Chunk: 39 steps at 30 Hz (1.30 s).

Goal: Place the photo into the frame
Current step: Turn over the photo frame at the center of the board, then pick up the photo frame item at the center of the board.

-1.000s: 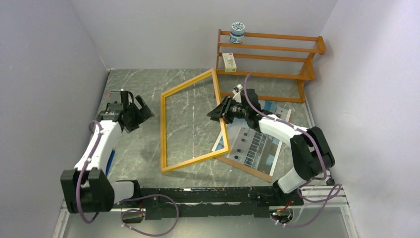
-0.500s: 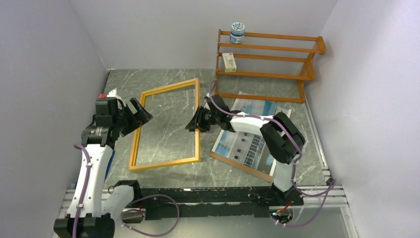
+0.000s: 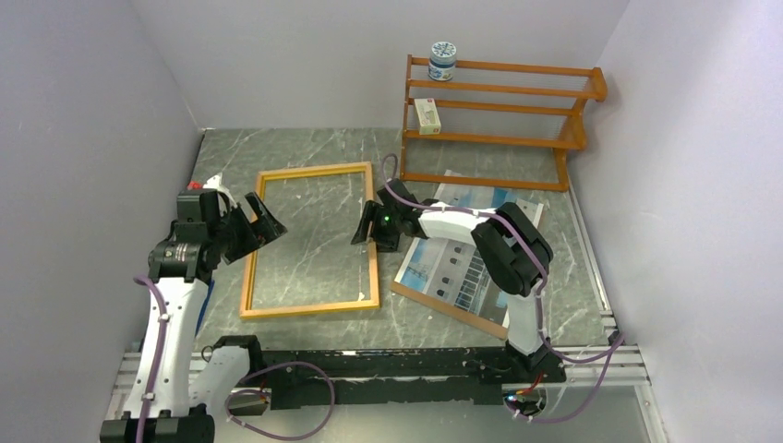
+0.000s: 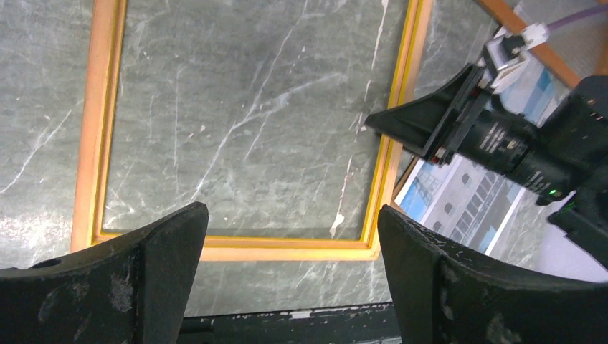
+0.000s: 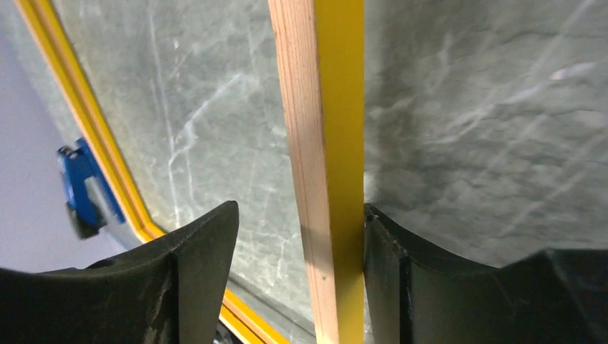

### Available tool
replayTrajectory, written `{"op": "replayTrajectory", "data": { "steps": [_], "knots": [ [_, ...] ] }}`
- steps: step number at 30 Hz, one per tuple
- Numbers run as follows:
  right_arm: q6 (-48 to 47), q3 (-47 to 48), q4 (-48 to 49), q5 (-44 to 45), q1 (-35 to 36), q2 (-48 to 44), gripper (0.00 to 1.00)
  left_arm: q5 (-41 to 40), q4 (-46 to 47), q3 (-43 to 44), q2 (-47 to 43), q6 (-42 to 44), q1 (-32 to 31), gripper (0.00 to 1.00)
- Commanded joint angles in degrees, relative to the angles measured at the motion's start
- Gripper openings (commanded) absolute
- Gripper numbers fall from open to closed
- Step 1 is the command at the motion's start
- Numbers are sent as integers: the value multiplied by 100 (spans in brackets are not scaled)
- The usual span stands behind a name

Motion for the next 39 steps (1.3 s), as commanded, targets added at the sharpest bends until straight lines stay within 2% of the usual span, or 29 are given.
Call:
{"op": "replayTrajectory", "data": {
  "steps": [1,9,13,18,21,27,31,39],
  "knots": [
    [-370,562,-854,1029,46,-166,66,141,-329,220,77,375,15,94],
    [-798,467,-1626,2360,38,-798,67,730,-96,128,108,424,15,94],
    [-965,-15,-1943,3142,28,-1496,66,1399,300,-96,162,455,6,94],
    [-831,-599,-2846,4054,-105,-2242,66,2015,1037,-452,445,105,-105,92],
    [-777,-1159,-3100,3920,-408,-2694,66,1766,1504,-611,720,-198,-896,91],
    [-593,-2533,-2854,2628,-1438,-3894,67,858,1680,-371,1747,-454,-2733,90],
    [-354,-3120,-2661,2460,-1740,-4458,73,870,2542,-600,2103,-1016,-3418,94],
    [125,-3898,-2145,1970,-2148,-4573,73,105,3508,-464,3458,-1818,-5059,94]
  ]
}}
